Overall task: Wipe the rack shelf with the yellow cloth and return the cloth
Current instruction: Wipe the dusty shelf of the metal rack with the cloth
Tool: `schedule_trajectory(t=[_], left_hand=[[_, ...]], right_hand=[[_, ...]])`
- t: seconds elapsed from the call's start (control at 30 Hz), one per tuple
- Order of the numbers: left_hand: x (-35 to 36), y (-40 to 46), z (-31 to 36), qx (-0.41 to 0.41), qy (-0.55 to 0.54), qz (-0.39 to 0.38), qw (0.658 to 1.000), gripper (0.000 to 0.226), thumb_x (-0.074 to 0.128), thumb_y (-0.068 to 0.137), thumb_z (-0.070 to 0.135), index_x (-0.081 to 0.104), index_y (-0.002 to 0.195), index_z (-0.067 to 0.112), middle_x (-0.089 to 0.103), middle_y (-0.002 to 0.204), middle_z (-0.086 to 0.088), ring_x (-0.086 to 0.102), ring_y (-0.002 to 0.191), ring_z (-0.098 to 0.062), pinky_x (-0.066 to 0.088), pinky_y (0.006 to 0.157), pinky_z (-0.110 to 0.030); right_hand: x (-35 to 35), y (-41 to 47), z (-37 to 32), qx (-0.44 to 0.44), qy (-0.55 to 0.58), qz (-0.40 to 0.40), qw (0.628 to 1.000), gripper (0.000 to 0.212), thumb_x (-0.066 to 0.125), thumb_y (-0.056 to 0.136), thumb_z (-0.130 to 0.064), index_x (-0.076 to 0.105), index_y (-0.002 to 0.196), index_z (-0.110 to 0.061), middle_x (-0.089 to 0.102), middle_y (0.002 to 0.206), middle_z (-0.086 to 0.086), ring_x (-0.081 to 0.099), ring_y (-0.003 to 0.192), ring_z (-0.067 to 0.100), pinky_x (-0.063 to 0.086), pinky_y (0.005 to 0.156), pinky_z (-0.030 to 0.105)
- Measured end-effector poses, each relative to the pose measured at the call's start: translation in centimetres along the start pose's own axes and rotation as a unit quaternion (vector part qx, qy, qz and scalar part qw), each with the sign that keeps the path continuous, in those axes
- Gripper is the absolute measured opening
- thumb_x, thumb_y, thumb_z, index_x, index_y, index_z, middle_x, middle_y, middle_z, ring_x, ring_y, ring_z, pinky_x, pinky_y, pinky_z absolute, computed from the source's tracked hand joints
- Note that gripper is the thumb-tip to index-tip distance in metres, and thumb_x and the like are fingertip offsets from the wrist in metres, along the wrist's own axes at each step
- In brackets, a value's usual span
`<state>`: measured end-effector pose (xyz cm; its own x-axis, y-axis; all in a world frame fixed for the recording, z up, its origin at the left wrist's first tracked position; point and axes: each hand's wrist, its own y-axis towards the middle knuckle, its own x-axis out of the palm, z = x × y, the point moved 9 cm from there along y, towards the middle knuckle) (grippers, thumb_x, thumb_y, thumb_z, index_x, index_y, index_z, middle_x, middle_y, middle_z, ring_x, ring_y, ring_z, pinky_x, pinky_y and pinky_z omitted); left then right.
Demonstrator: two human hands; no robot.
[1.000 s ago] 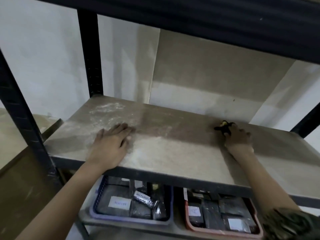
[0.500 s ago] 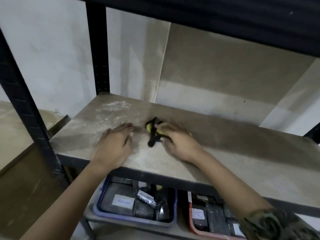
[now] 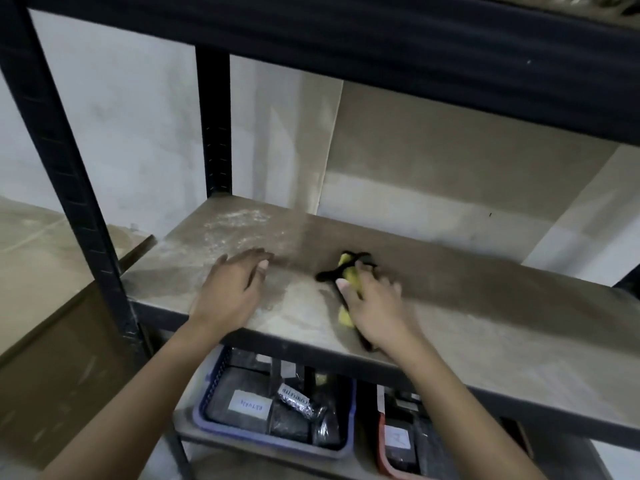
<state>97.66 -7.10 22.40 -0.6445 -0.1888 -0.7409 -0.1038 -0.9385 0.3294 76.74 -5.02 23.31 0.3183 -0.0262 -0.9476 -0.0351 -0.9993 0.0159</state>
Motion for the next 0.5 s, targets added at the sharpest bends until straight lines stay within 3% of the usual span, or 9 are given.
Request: schedule_trajectory(t=[0.1, 0.17, 0.23, 0.3, 0.37, 0.43, 0.5], left_hand=[[-1.5, -0.4, 1.5, 0.012, -0.033, 0.045, 0.998, 0.041, 0.033, 0.094, 0.039, 0.063, 0.117, 0.022, 0.06, 0.128, 0.0, 0.051, 0.123, -0.017, 0.033, 0.108, -0.044], [-2.2, -1.1, 3.5, 0.005, -0.064, 0.073, 0.995, 0.039, 0.037, 0.091, 0.045, 0.064, 0.111, 0.026, 0.064, 0.12, 0.002, 0.056, 0.111, -0.014, 0.046, 0.095, -0.037], [-1.2, -1.5, 6.3, -0.006, -0.075, 0.051, 0.996, 0.042, 0.039, 0.083, 0.054, 0.062, 0.11, 0.031, 0.064, 0.115, 0.006, 0.057, 0.105, -0.013, 0.05, 0.088, -0.038], [1.7, -1.7, 9.5, 0.002, 0.003, -0.014, 1.0, 0.052, 0.043, 0.079, 0.057, 0.056, 0.121, 0.029, 0.058, 0.124, 0.002, 0.05, 0.112, -0.019, 0.045, 0.094, -0.042], [5.2, -2.2, 11.4, 0.006, 0.126, -0.087, 0.988, 0.065, 0.046, 0.082, 0.057, 0.04, 0.136, 0.022, 0.04, 0.143, -0.006, 0.036, 0.127, -0.027, 0.035, 0.105, -0.046], [6.9, -2.5, 11.2, -0.02, 0.188, -0.109, 0.976, 0.07, 0.046, 0.087, 0.053, 0.022, 0.145, 0.022, 0.021, 0.154, -0.007, 0.018, 0.139, -0.03, 0.025, 0.113, -0.046], [7.0, -2.6, 10.1, -0.062, 0.195, -0.1, 0.974, 0.066, 0.045, 0.091, 0.042, 0.014, 0.147, 0.027, 0.015, 0.156, -0.007, 0.014, 0.141, -0.036, 0.021, 0.113, -0.048]], right_hand=[[0.9, -1.4, -2.4, -0.072, 0.119, -0.024, 0.99, 0.045, 0.034, 0.099, -0.031, 0.036, 0.142, -0.018, 0.042, 0.146, 0.014, 0.04, 0.134, 0.027, 0.03, 0.108, 0.035], [-0.8, -1.7, -1.3, -0.063, 0.163, 0.032, 0.984, 0.035, 0.041, 0.096, -0.022, 0.052, 0.13, -0.021, 0.061, 0.128, 0.01, 0.058, 0.114, 0.027, 0.044, 0.096, 0.033], [-2.6, -1.6, 0.8, -0.044, 0.179, 0.093, 0.978, 0.029, 0.047, 0.092, -0.012, 0.063, 0.116, -0.02, 0.07, 0.113, 0.009, 0.066, 0.099, 0.026, 0.047, 0.089, 0.028], [-3.2, -1.4, 2.4, -0.05, 0.135, 0.111, 0.983, 0.028, 0.05, 0.091, -0.008, 0.067, 0.112, -0.014, 0.07, 0.113, 0.009, 0.064, 0.104, 0.026, 0.039, 0.089, 0.023], [-3.0, -1.2, 3.2, -0.069, 0.079, 0.111, 0.988, 0.028, 0.049, 0.091, -0.01, 0.066, 0.113, -0.014, 0.067, 0.118, 0.007, 0.058, 0.111, 0.026, 0.037, 0.092, 0.026], [-2.7, -1.5, 3.7, -0.078, 0.056, 0.116, 0.989, 0.028, 0.048, 0.092, -0.015, 0.064, 0.115, -0.018, 0.064, 0.122, 0.003, 0.055, 0.113, 0.023, 0.039, 0.091, 0.028], [-2.6, -1.4, 4.3, -0.076, 0.063, 0.125, 0.987, 0.028, 0.048, 0.092, -0.02, 0.063, 0.116, -0.022, 0.063, 0.122, -0.001, 0.053, 0.114, 0.021, 0.039, 0.088, 0.026]])
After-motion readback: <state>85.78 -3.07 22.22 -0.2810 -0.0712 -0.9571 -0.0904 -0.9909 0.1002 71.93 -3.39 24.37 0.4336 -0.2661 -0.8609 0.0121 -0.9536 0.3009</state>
